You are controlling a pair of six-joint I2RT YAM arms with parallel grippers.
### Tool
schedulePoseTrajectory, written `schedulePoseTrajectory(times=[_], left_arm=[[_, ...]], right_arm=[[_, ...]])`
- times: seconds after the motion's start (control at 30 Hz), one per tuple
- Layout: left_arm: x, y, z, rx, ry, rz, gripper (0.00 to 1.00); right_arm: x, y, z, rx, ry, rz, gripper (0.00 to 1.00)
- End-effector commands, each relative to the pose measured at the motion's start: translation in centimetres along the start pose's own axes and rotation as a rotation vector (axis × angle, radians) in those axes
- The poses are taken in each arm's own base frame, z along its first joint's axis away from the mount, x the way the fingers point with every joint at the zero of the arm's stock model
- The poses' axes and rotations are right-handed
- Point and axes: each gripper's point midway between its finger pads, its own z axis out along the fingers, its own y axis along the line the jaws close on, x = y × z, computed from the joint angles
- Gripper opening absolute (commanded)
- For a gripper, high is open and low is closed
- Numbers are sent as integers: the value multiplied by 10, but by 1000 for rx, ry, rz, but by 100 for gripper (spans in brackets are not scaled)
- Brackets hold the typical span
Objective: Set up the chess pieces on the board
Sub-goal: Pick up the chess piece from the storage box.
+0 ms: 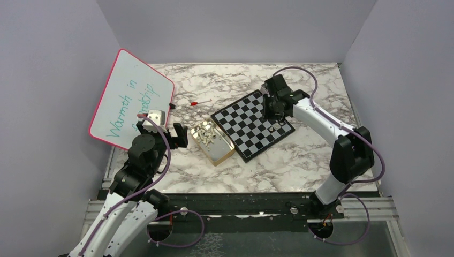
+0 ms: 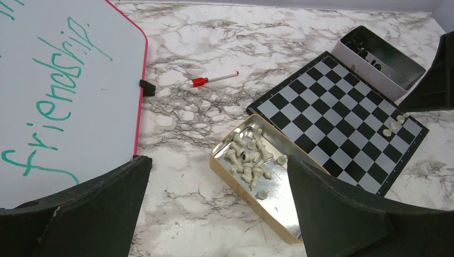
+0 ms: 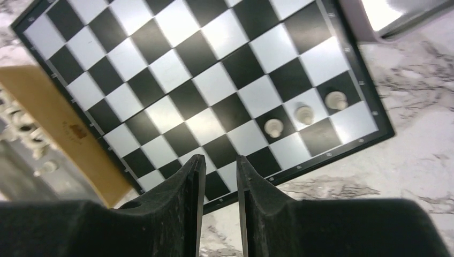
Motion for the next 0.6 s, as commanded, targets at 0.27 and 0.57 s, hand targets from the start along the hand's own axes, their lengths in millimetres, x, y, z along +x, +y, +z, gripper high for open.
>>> schedulePoseTrajectory(times=[0.27,0.57], left_arm=[[-4,-5,1,26,-18,4,99],[-8,-3,-4,22,-42,-3,99]], right_arm=[[17,114,-15,-231,-44,-93,33],[43,186,0,-270,-56,-263,33]])
